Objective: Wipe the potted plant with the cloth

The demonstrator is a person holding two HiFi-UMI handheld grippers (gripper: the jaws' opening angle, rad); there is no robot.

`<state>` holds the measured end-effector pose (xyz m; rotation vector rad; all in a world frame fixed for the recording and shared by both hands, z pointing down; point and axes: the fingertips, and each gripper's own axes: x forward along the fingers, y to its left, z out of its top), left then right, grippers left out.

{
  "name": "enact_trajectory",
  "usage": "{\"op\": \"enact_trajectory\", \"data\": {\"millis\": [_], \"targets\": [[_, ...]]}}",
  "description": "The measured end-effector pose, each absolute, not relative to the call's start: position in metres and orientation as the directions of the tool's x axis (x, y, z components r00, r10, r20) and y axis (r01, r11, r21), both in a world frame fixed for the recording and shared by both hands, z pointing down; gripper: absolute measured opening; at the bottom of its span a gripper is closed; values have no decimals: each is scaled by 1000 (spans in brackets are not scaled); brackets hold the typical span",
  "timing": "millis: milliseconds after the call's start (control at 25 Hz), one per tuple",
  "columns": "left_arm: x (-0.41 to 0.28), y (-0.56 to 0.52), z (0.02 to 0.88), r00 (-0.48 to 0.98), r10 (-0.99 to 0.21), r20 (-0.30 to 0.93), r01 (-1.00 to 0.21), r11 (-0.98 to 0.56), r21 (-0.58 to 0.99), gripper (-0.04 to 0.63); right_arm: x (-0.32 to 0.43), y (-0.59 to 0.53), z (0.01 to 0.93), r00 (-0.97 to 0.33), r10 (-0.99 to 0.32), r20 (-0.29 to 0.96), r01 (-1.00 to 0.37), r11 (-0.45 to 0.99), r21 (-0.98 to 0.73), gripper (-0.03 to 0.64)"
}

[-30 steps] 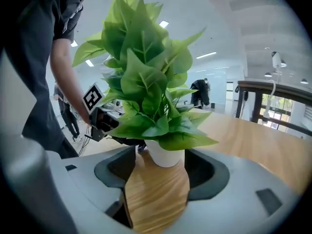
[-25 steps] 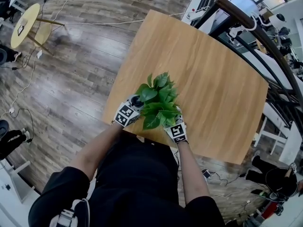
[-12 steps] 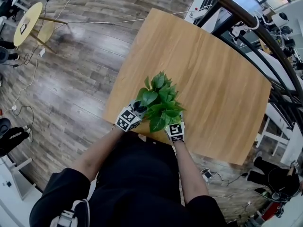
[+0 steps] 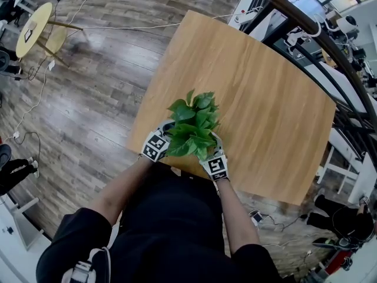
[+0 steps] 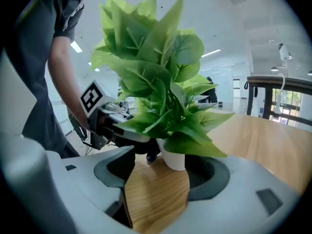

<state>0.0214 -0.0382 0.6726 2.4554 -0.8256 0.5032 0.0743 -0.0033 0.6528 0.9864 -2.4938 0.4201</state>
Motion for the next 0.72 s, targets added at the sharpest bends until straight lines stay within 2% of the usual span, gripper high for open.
{"op": "enact_trajectory", "data": {"millis": [240,440,720], "targets": [[9,-52,671,723,-494,482,-672,-666,325,176,105,-15,660,-573,-647,502,-780,619,-93,304],[15,-52,670,742,-468,480,-644,-696,317,176,91,-33,642,-630,-602,491,-701,713,-26,304],[22,-49,669,745,-463,481,-640,-701,316,176,91,-42,642,-594,-651,473,-755,654,-49,302]]}}
